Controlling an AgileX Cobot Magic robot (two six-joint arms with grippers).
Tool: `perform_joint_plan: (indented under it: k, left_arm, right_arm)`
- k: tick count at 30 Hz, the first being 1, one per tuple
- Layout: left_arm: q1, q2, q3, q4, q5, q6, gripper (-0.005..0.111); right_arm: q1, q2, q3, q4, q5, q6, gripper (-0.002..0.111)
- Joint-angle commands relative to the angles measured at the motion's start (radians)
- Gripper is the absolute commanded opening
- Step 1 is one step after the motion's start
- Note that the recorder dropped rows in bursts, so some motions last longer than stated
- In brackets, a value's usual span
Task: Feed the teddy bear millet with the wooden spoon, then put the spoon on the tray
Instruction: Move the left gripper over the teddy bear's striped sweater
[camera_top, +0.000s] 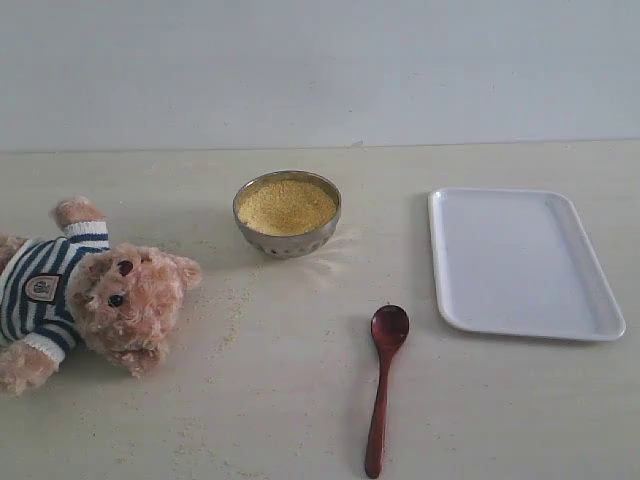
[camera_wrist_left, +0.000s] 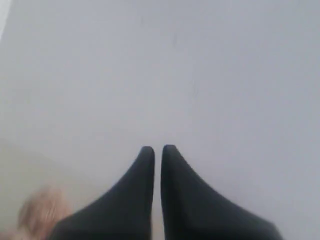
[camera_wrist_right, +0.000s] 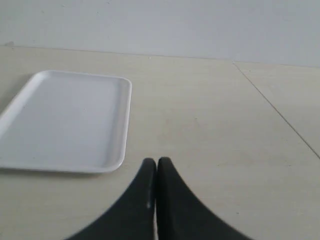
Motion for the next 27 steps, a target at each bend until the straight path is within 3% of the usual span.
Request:
perform_joint_plan:
  k: [1,3,6,8,10,11,14,17,20,23,27]
  left_arm:
    - [0.003,-0.003,-0.013,-0.041,-0.503,-0.065,0.005]
    - [0.003,-0.002,-0.088,-0.043,-0.509,-0.065,0.005]
    - [0.003,0.09,-0.249,0.0,-0.335,-0.056,0.005]
    - [0.003,0.187,-0.382,0.121,-0.125,-0.041,0.005]
    - [0.003,0.327,-0.545,0.301,0.211,-0.041,0.005]
    - [0.0,0.404,-0.604,0.321,0.38,-0.036,0.005]
    - [0.0,0.616,-0.775,0.304,0.754,0.125,0.005]
    - [0.0,0.805,-0.867,0.093,0.999,0.441,0.005]
    - [0.0,0.949,-0.902,-0.181,1.119,0.771,0.005]
    - [0.0,1.074,-0.907,-0.359,1.145,1.021,0.005]
    - [0.0,1.231,-0.925,-0.331,1.134,1.125,0.007]
  right_arm:
    - [0.001,-0.004,-0.001,0.002,-0.008,-0.007,0.001]
    - [0.001,-0.004,-0.001,0.002,-0.008,-0.007,0.001]
    - [0.001,-0.004,-0.001,0.002,-0.008,-0.007,0.001]
    - [0.001,-0.004,-0.001,0.002,-0.008,-0.007,0.001]
    - [0.001,-0.004,-0.001,0.002,-0.008,-0.007,0.001]
    - [0.001,-0.004,-0.001,0.002,-0.008,-0.007,0.001]
    - [0.001,-0.004,-0.001,0.002,-0.008,-0.007,0.001]
    - [0.001,-0.004,-0.001,0.002,-0.008,-0.007,0.001]
    - [0.001,-0.004,-0.001,0.002,-0.008,-0.007,0.001]
    - [0.001,-0.004,-0.001,0.002,-0.008,-0.007,0.001]
    - [0.001,-0.004,-0.001,0.002,-0.008,-0.007,0.001]
